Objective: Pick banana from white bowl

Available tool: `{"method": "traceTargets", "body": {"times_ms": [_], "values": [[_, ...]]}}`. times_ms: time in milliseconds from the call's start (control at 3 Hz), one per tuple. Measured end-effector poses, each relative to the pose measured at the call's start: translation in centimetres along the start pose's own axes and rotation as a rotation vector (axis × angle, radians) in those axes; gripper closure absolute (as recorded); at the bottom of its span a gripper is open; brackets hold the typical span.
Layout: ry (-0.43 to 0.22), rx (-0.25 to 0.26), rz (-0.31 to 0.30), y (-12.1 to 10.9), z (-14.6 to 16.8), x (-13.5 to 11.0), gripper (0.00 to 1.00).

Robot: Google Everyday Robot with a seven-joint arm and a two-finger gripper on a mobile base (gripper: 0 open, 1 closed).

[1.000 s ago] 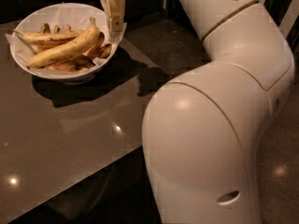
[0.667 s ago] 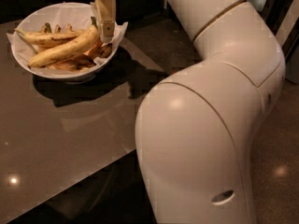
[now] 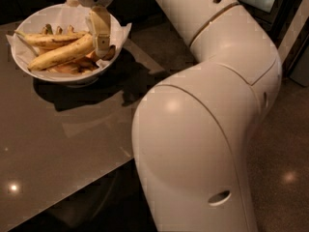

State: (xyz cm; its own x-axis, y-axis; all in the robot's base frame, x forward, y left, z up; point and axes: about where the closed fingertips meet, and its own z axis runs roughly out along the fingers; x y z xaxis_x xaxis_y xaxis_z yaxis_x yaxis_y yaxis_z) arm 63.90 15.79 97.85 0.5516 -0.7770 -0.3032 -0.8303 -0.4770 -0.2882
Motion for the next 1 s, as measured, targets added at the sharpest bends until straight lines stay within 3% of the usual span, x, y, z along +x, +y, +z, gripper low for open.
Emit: {"method": "traceTargets", "body": {"times_ms": [333, 1000], "values": [[-0.015, -0.03, 0.027, 0.4, 1.3, -0.1, 0.02], [-0.02, -0.064, 0.056, 0.8, 2.6, 0.2, 0.24]]}}
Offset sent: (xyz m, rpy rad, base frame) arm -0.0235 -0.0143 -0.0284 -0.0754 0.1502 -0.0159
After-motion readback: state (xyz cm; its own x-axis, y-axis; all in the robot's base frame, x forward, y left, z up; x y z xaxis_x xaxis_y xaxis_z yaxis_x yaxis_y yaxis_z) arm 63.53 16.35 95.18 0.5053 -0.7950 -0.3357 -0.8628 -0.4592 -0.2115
